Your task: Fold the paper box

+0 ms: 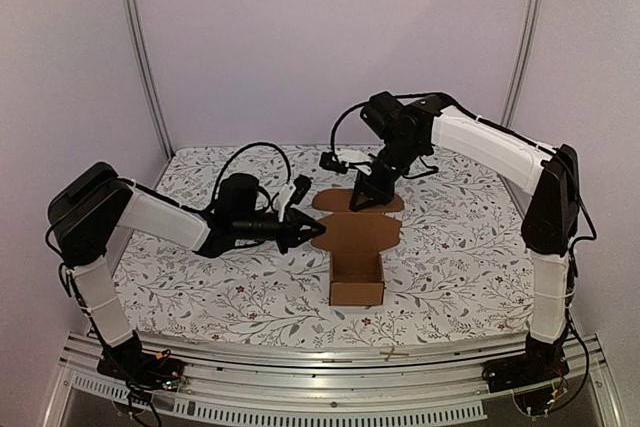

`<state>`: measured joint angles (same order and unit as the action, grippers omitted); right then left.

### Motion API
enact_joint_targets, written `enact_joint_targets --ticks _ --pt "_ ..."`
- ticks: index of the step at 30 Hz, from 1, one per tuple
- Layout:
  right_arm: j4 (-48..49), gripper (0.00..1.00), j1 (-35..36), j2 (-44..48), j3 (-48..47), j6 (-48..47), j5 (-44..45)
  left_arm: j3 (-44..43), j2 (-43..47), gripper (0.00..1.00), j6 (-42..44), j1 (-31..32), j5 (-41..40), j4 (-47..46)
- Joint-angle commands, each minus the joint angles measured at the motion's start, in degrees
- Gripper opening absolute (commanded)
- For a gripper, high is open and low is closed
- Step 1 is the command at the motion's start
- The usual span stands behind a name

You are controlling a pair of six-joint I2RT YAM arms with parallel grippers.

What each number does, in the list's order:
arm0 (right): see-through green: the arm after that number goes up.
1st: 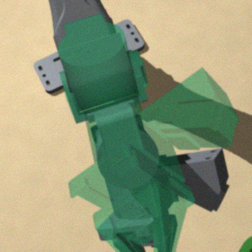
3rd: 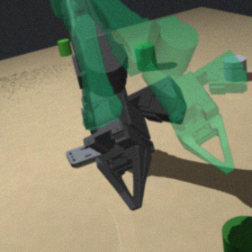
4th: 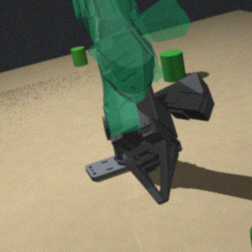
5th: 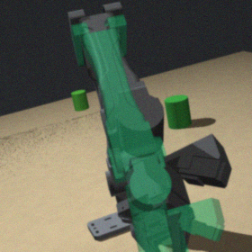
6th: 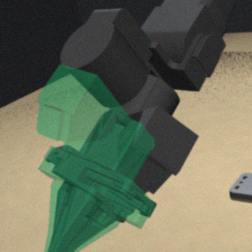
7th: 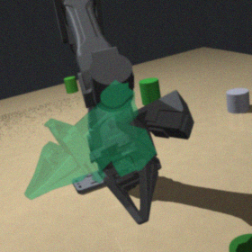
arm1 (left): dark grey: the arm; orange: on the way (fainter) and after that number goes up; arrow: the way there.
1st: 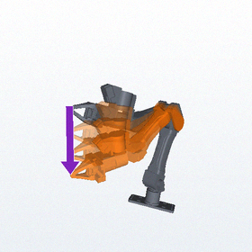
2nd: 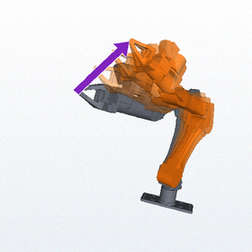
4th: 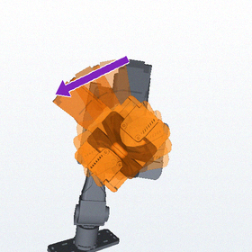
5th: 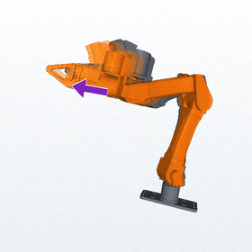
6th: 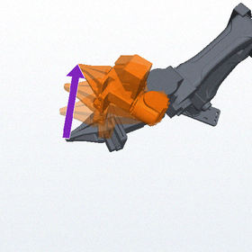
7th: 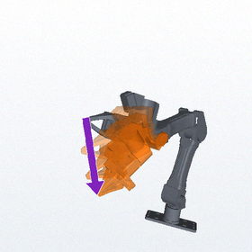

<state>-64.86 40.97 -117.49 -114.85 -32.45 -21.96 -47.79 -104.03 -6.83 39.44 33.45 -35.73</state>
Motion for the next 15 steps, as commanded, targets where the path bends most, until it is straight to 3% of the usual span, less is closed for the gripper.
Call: enact_joint_targets --ticks 1,4,7,10,15 --pt "1.83 0.08 -0.38 -2.35 -0.93 3.03 1.76 -1.53 -0.97 0.04 -2.88 0.61 -2.45 -1.17" --pt "1.93 0.09 -0.83 -2.63 -1.36 4.53 2.06 -2.16 0.48 0.0 -7.71 1.25 -7.5 0.02" --pt "1.86 0.24 -2.22 -1.74 -1.46 6.86 0.89 -1.3 3.12 0.0 -9.83 1.94 -7.9 -0.34" --pt "1.96 0.41 -7.04 2.0 -0.21 8.9 -6.09 -1.28 4.66 0.0 -10.19 1.72 -3.55 1.27" --pt "7.59 0.55 -15.14 9.48 10.09 12.18 -12.65 -1.78 5.02 0.0 -9.55 1.6 -0.58 4.59"
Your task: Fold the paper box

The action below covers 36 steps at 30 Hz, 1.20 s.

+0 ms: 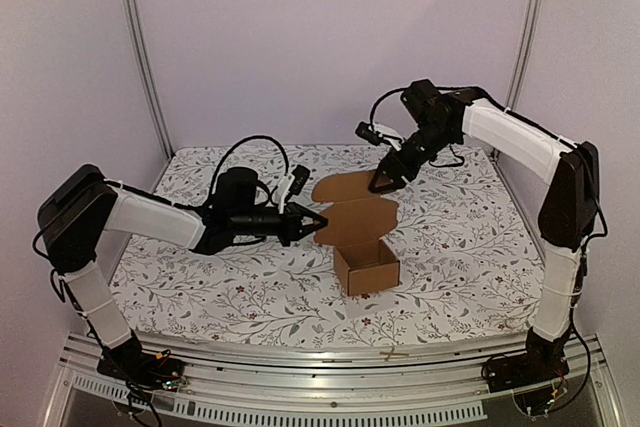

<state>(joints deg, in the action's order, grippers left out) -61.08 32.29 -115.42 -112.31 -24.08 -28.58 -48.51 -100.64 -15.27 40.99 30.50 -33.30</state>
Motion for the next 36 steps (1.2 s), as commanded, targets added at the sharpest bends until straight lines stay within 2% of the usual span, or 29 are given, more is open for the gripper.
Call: enact_joint_targets --ticks 1,5,11,14,21,23,27,29,31,33,36 --pt "6.43 0.56 -7.55 9.67 11.12 4.11 -5.9 -1.1 1.57 0.0 -1.38 0.05 2.79 2.14" --pt "12.69 0.61 -10.24 12.98 19.93 5.08 -5.35 -0.8 1.68 0.0 -3.02 0.05 4.04 1.09" --pt "15.33 0.63 -10.89 8.73 23.01 5.58 -13.02 -0.23 1.17 0.0 -7.28 0.04 6.22 -3.33" --pt "17.04 0.68 -10.86 6.78 23.57 6.38 -17.45 0.54 0.68 0.0 -10.88 0.05 7.53 -7.92" --pt "20.49 0.64 -10.88 6.29 27.44 7.55 -24.42 1.57 -1.08 0.0 -17.33 -0.08 8.04 -16.27" --pt "20.6 0.57 -10.85 6.5 28.1 7.57 -25.35 1.37 -2.02 0.0 -18.7 -0.12 7.83 -17.48" --pt "22.69 0.31 -10.85 8.2 30.0 8.11 -24.84 0.9 -3.25 0.0 -19.82 -0.04 6.86 -17.76" --pt "25.52 0.16 -10.68 9.64 31.25 10.19 -21.38 0.67 -3.65 0.0 -20.35 -0.04 6.12 -17.64" --pt "27.53 0.06 -10.13 10.74 32.06 13.23 -16.11 0.49 -3.77 0.0 -20.79 0.04 5.1 -16.99" --pt "28.33 0.01 -9.12 11.74 32.39 14.75 -11.18 0.37 -3.75 0.0 -21.56 0.32 3.4 -16.36" --pt "29.04 0.0 -6.65 12.93 32.74 15.88 -5.26 -0.29 -3.86 0.0 -23.07 1.54 -1.89 -13.77"
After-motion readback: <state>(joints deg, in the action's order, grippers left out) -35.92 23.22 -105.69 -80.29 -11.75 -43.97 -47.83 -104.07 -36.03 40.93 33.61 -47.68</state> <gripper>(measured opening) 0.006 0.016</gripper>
